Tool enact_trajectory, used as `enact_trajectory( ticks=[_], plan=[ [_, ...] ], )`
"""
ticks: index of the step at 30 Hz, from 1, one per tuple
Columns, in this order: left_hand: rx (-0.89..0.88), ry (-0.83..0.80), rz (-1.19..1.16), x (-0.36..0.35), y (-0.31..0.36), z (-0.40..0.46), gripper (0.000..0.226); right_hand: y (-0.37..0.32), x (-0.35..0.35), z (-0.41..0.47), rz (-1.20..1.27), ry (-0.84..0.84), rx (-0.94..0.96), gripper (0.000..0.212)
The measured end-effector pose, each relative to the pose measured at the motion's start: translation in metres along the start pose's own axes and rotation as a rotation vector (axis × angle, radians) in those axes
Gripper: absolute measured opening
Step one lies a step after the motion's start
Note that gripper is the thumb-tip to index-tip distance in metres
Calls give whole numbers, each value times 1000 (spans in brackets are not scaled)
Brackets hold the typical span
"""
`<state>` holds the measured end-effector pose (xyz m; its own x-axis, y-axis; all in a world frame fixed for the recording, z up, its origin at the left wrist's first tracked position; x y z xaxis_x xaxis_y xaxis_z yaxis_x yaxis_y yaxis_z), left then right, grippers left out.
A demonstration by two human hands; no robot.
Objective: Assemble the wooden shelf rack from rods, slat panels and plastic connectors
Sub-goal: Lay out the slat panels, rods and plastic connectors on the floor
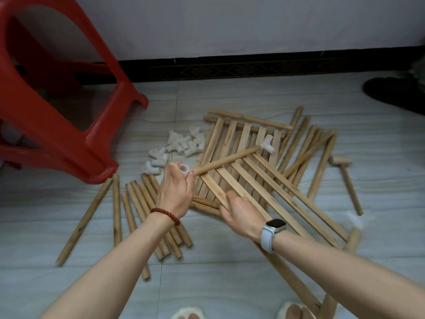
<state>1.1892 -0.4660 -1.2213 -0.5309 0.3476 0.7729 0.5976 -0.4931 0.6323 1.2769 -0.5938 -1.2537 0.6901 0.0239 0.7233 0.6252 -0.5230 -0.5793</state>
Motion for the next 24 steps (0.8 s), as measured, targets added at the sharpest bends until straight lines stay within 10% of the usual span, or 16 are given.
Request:
enact_trajectory(
  ticks=[10, 14, 24],
  plan=[
    [9, -103, -7, 7, -54, -10, 73, 12, -66, 18, -147, -261, -93, 25],
    [153, -8, 98, 12, -91, 8, 41, 21, -81, 33, -163, -319, -74, 16],
    [486, -93, 306, -10, -179, 85, 50, 33, -45, 61, -32, -36, 81, 30]
  ],
)
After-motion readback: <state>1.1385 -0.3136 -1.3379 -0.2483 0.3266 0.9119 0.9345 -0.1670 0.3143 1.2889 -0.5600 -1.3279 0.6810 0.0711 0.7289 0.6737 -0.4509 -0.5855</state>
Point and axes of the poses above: each hand's wrist, its own z-axis towards the middle knuckle, its own x-axis out of the back of the hand, y = z × x, the point moved 8 cm from there along z, towards the middle knuckle
